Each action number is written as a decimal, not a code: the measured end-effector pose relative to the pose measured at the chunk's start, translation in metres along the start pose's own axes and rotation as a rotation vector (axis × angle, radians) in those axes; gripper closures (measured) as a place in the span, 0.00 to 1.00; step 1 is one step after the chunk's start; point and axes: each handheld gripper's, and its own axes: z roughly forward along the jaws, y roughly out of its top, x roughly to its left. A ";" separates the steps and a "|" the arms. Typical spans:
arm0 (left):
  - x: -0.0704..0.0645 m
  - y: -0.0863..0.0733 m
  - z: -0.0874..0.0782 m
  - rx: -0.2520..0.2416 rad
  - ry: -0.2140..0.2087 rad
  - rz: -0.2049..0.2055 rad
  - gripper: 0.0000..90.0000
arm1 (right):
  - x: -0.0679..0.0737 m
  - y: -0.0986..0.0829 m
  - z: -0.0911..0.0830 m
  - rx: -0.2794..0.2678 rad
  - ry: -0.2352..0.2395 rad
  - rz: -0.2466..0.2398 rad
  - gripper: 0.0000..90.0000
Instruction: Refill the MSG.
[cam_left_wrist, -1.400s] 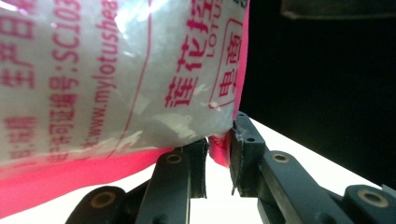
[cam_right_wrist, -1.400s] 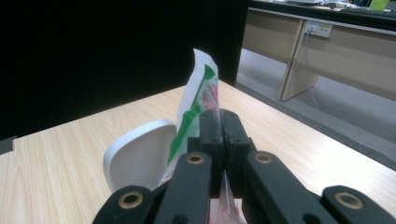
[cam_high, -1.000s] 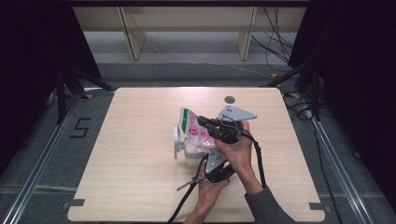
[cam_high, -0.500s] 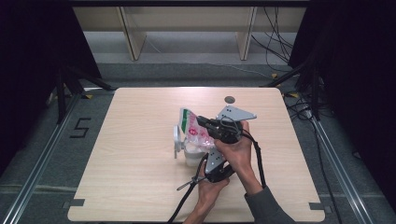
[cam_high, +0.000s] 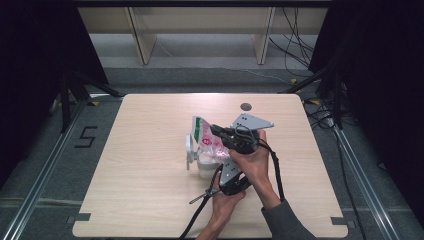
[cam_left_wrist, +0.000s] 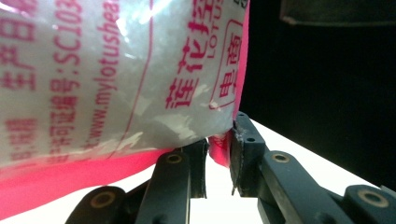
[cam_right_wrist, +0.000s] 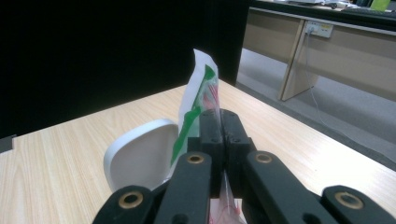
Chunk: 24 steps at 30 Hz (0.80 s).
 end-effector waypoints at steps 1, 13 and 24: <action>0.000 0.000 0.000 -0.001 0.001 0.001 0.86 | 0.001 0.000 0.000 -0.005 0.005 0.010 1.00; 0.000 0.000 0.000 -0.003 -0.001 -0.006 0.86 | 0.002 0.001 -0.002 0.002 -0.003 0.030 1.00; 0.000 0.000 0.000 -0.004 -0.001 -0.011 0.86 | 0.000 0.000 0.000 -0.002 0.005 0.009 1.00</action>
